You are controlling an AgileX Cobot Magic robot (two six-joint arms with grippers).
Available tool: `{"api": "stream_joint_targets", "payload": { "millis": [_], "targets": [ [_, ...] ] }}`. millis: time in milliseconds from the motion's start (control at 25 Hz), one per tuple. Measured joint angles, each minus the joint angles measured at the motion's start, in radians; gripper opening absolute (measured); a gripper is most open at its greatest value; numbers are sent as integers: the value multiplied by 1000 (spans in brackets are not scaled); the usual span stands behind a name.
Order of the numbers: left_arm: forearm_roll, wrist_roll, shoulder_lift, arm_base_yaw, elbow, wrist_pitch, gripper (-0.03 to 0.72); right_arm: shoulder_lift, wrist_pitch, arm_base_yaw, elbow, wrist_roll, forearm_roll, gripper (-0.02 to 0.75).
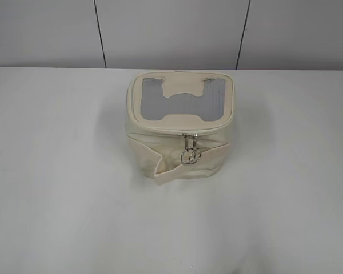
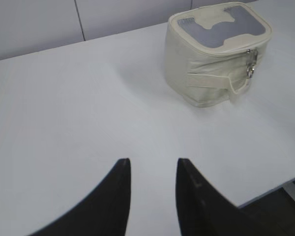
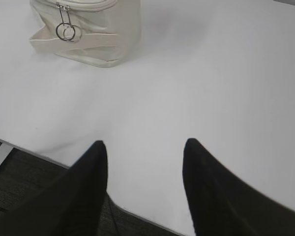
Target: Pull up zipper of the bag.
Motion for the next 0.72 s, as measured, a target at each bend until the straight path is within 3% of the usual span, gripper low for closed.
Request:
{"api": "stream_joint_targets", "payload": {
  "millis": [240,320,720],
  "targets": [
    [-1,0,0,272,0,0,239,-22,-2,-132,1,0,2,399],
    [-1,0,0,330,0,0,239,-22,-2,-170,1,0,3,399],
    [-2,0,0,357,0,0,237,-22,-2,-180,1,1,3,399]
  ]
}}
